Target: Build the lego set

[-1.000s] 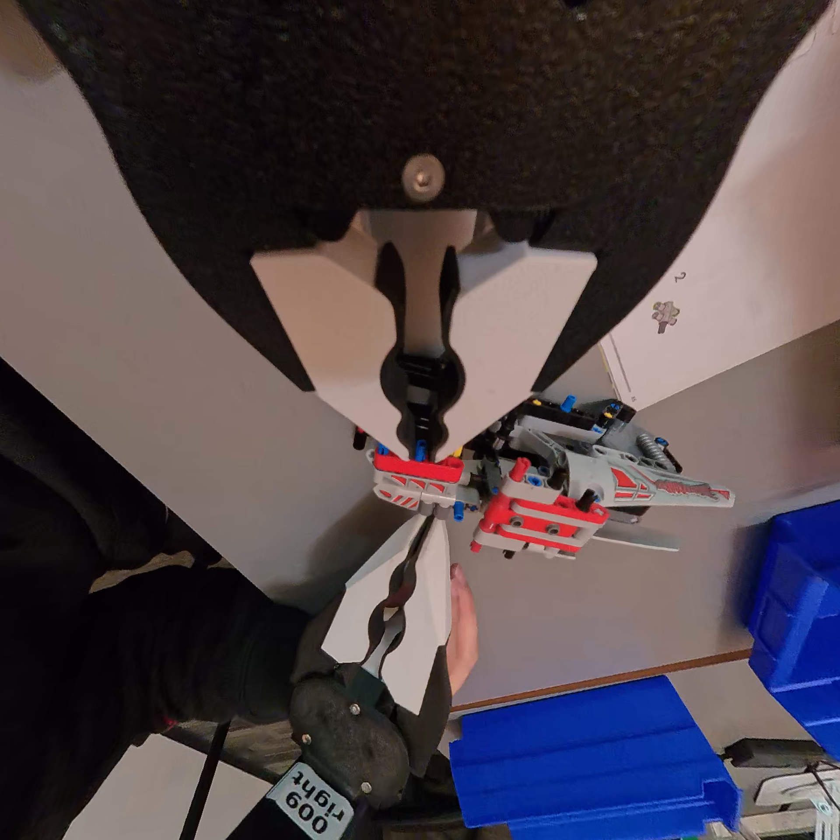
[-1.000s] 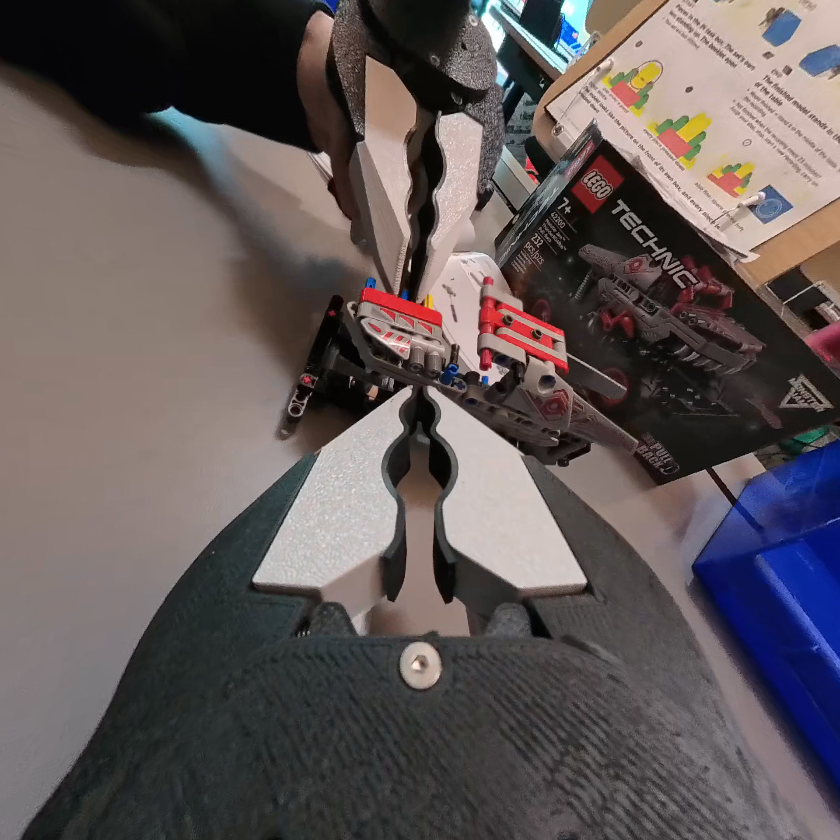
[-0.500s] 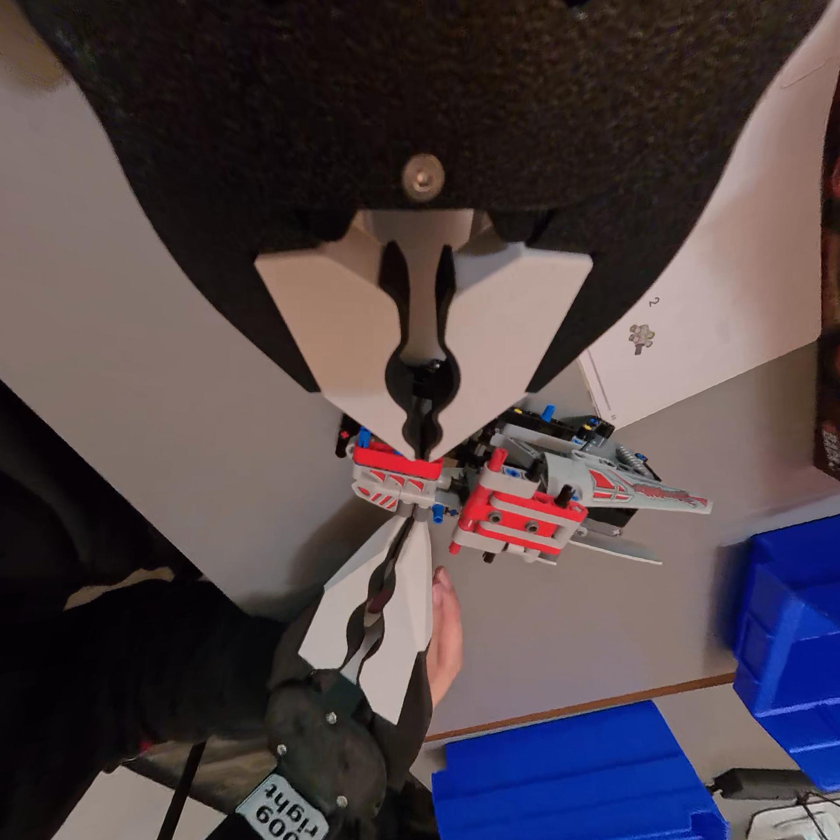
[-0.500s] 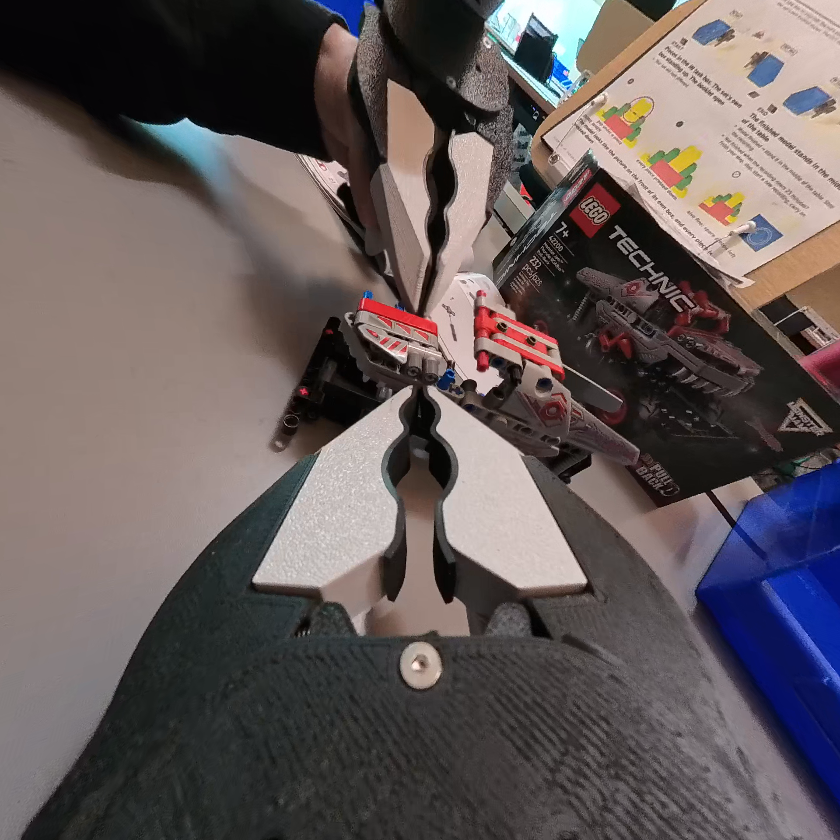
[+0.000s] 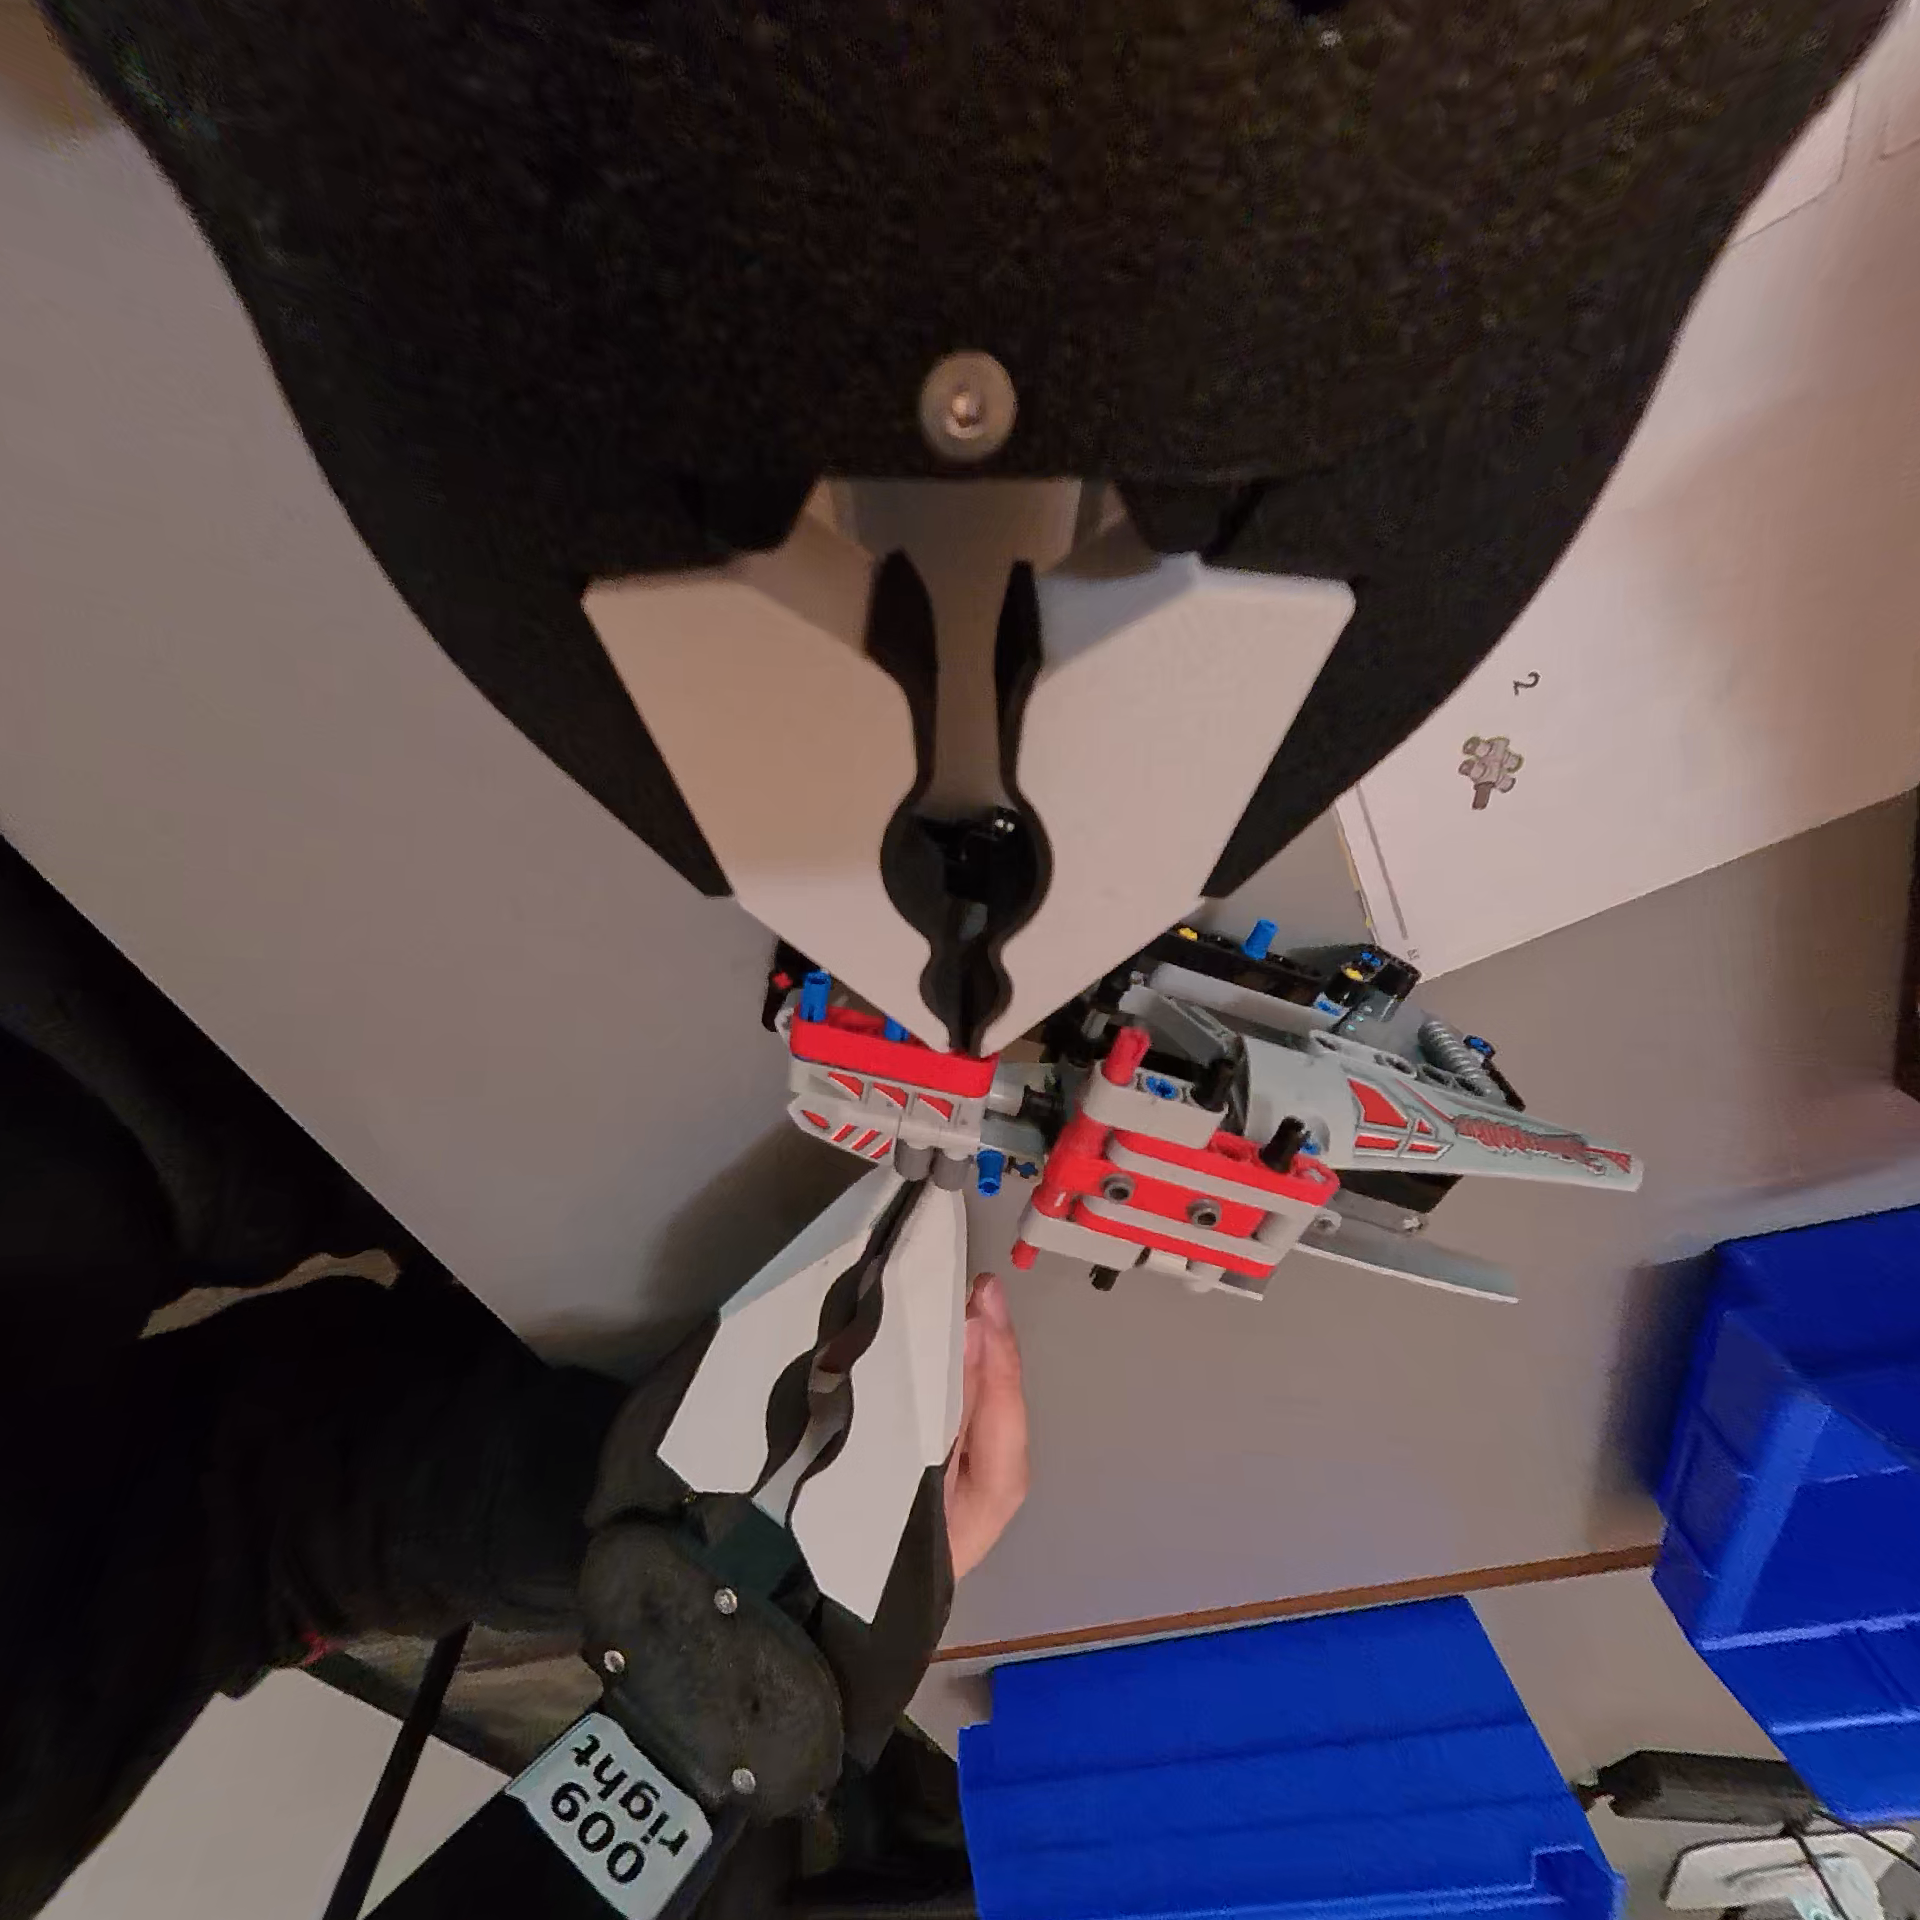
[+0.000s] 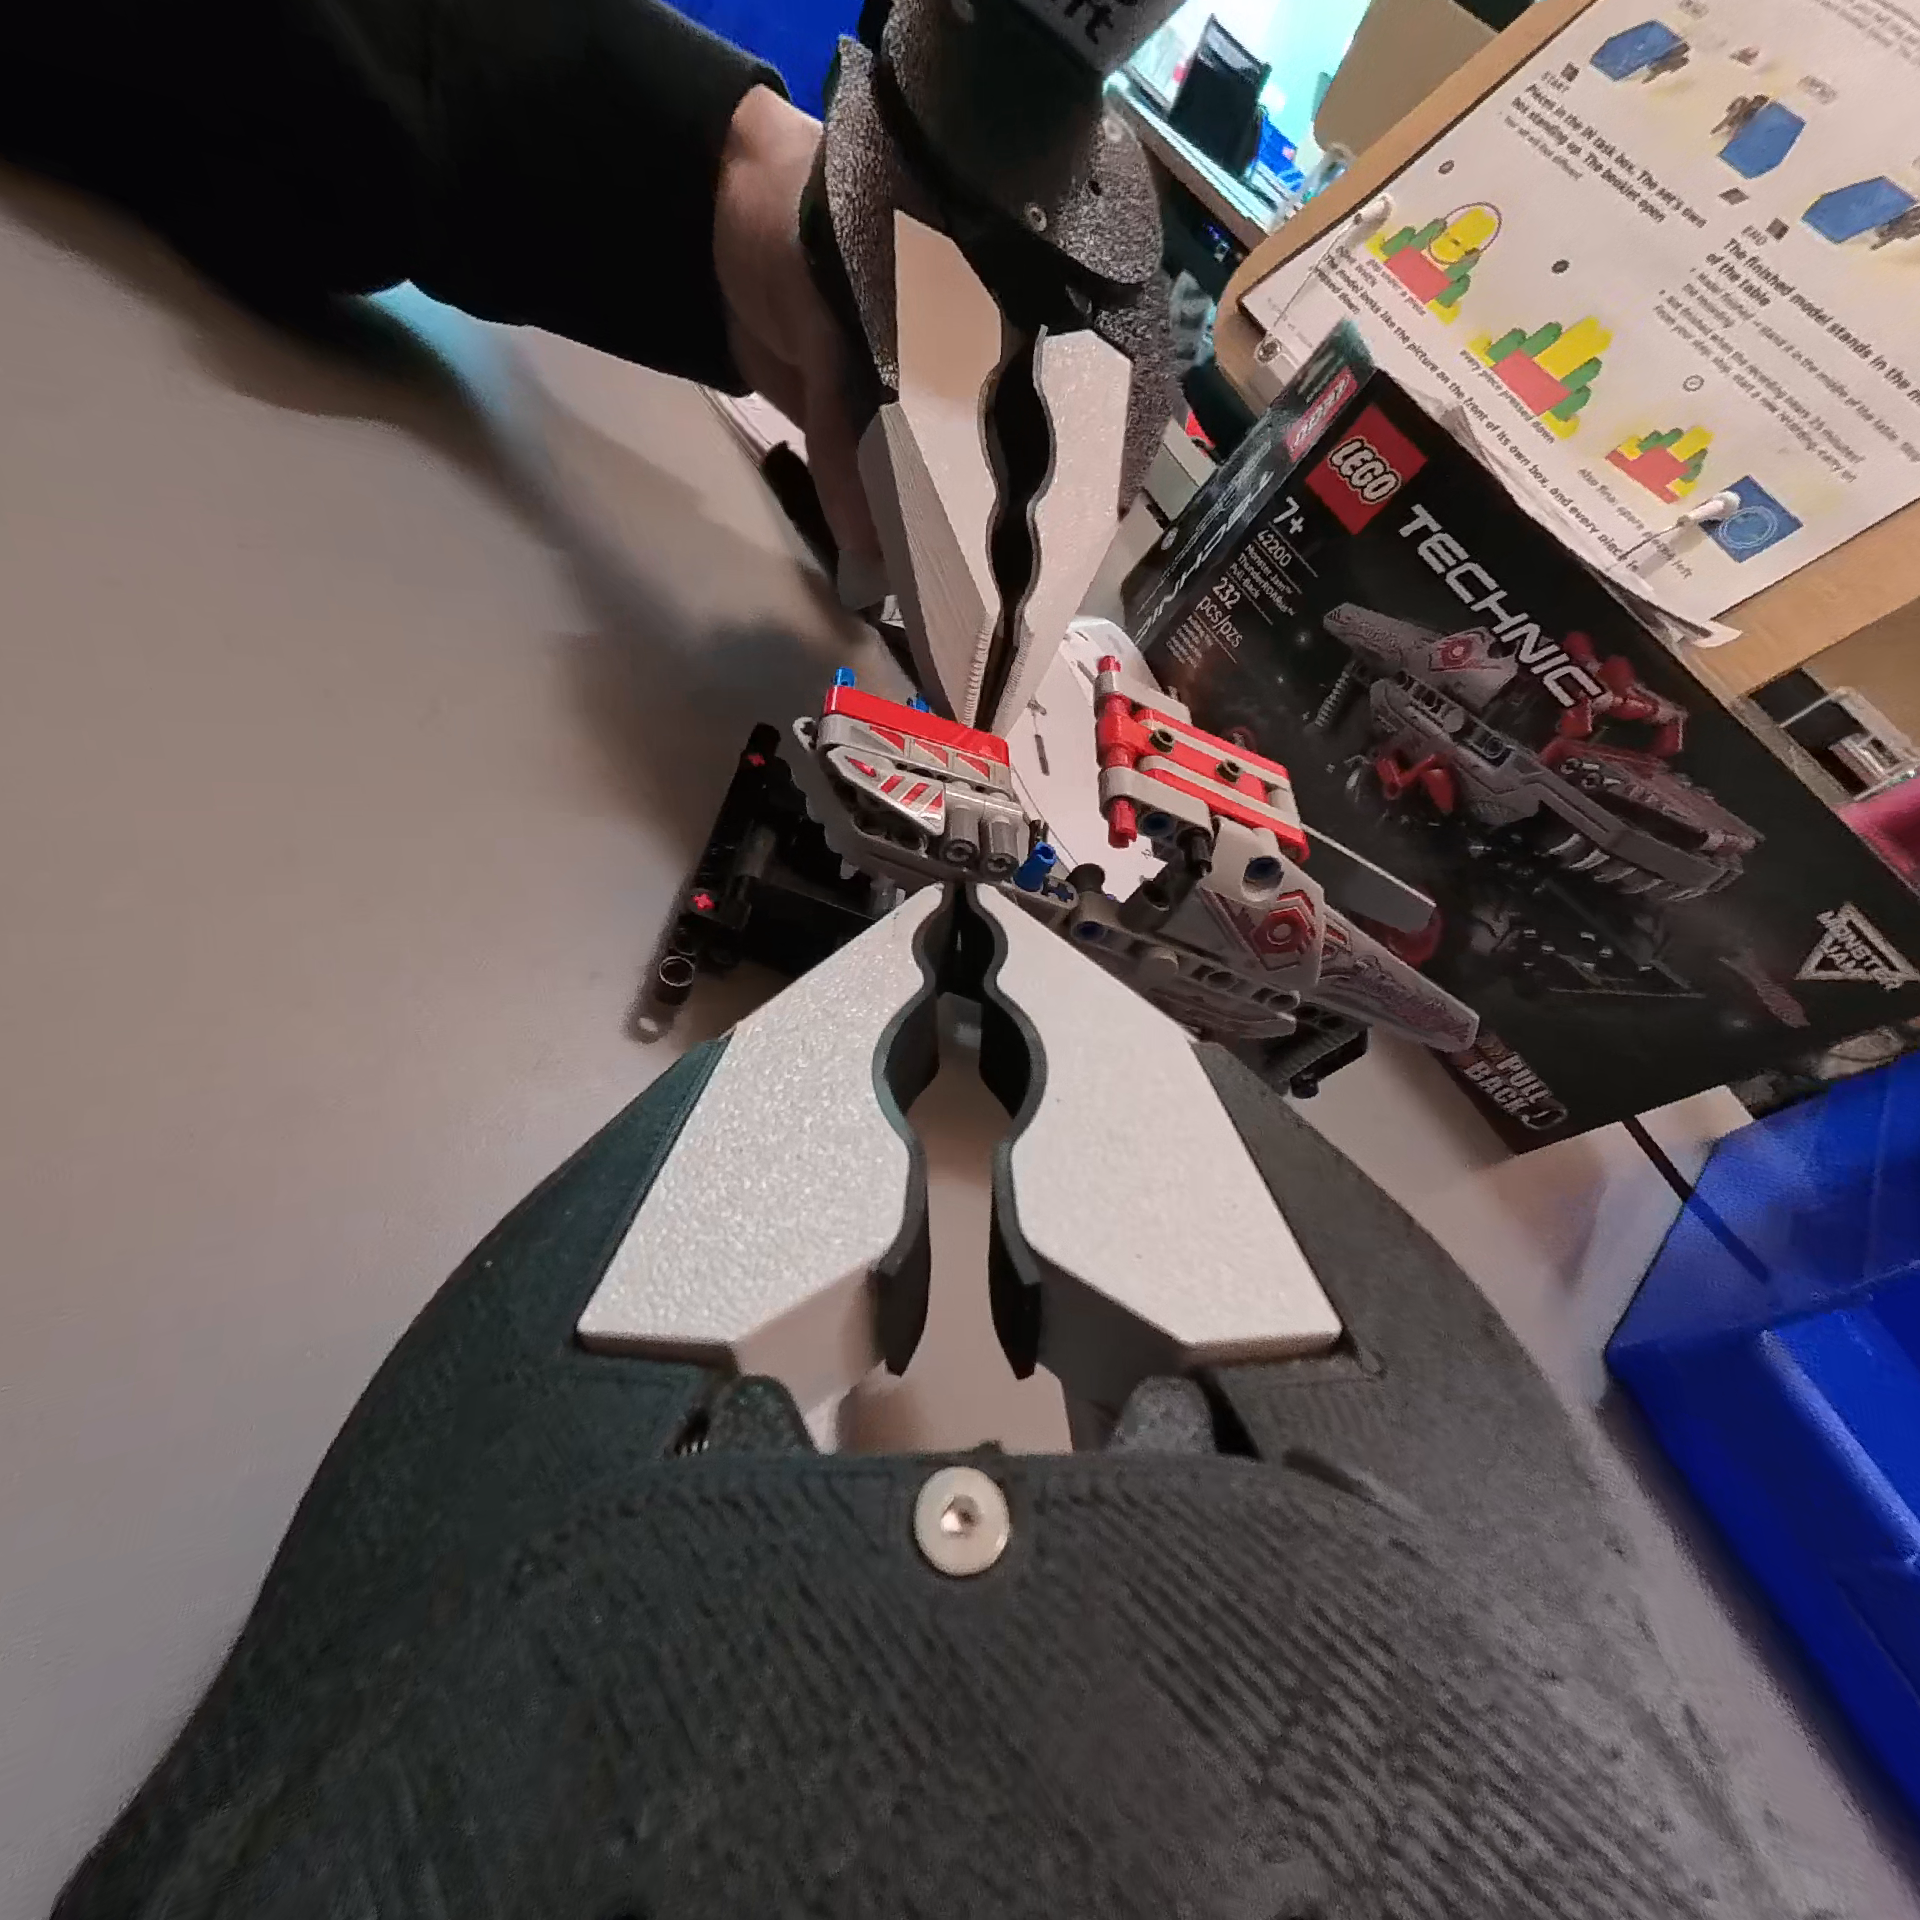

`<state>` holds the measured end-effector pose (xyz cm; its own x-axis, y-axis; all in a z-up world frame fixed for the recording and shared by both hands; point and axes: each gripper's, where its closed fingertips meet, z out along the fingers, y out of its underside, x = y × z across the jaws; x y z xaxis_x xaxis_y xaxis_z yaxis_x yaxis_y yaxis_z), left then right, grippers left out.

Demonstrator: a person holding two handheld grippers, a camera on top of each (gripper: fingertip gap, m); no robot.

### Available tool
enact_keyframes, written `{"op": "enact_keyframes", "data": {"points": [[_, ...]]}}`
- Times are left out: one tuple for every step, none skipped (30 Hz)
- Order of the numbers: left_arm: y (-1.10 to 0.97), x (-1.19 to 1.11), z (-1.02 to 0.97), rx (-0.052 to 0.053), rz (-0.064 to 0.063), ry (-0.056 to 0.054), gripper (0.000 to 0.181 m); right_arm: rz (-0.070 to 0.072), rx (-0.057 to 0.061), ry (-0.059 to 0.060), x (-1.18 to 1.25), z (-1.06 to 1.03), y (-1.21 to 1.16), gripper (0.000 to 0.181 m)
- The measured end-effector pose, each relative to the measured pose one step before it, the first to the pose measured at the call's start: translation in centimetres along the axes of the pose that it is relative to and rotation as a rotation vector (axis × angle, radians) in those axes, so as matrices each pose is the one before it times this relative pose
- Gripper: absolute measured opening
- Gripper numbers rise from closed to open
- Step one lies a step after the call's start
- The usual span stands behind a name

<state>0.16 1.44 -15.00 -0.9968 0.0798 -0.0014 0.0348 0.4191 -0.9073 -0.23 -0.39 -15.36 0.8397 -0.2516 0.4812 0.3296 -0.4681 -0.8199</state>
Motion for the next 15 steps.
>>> {"op": "enact_keyframes", "data": {"points": [[-0.041,0.074,-0.118,-0.0005,0.0027,-0.0082,0.0,0.0081,0.0045,0.0062,0.09,-0.078,0.05,0.0],[0.07,0.057,-0.275,-0.0136,0.0065,-0.011,0.0,-0.0101,0.0005,0.0129,0.113,-0.136,0.011,0.0],[0.089,0.008,-0.411,-0.016,0.0137,-0.0154,0.0,-0.0173,-0.0001,0.0126,0.064,-0.231,-0.045,0.0],[-0.042,0.077,-0.478,-0.0046,0.0122,-0.012,0.0,-0.0089,0.0145,0.0072,0.027,-0.311,-0.265,0.0],[-0.175,0.215,-0.427,0.006,0.0004,-0.0012,0.0,0.0064,0.0283,0.0041,0.02,-0.336,-0.462,0.0],[-0.113,0.391,-0.256,0.0059,-0.0065,0.0129,0.0,0.0125,0.0361,-0.0092,-0.172,-0.306,-0.61,0.0],[0.07,0.36,-0.019,-0.0044,-0.0062,0.014,0.0,0.0124,0.0301,-0.0177,-0.323,-0.18,-0.545,0.0],[0.278,0.243,0.16,-0.0167,-0.0002,0.0073,0.0,0.004,0.007,-0.0099,-0.251,0.016,-0.197,0.0],[0.349,0.251,0.263,-0.0204,0.006,0.0088,0.0,-0.0137,-0.0088,-0.005,-0.24,0.145,0.051,0.0],[0.278,0.308,0.255,-0.017,0.0042,0.0143,0.0,-0.0178,-0.0136,-0.0095,-0.316,0.216,0.155,0.0],[0.132,0.19,0.184,-0.0077,-0.0016,0.009,0.0,-0.0086,-0.0098,-0.0076,-0.249,0.221,0.077,0.0],[-0.025,0.078,0.101,0.0025,-0.0042,0.0047,0.0,-0.0018,-0.0029,-0.0055,-0.195,0.175,-0.001,0.0],[-0.075,0.026,0.05,0.0081,-0.003,0.003,0.0,0.0021,-0.0021,-0.0071,-0.179,0.127,0.007,0.0],[-0.072,-0.02,0.014,0.0074,0.0028,-0.0012,0.0,-0.0005,-0.0032,-0.0007,-0.058,0.082,0.054,0.0],[-0.07,0.005,-0.014,0.0076,0.0038,-0.0006,0.0,-0.0054,-0.0065,0.0045,0.025,0.047,0.112,0.0]]}}
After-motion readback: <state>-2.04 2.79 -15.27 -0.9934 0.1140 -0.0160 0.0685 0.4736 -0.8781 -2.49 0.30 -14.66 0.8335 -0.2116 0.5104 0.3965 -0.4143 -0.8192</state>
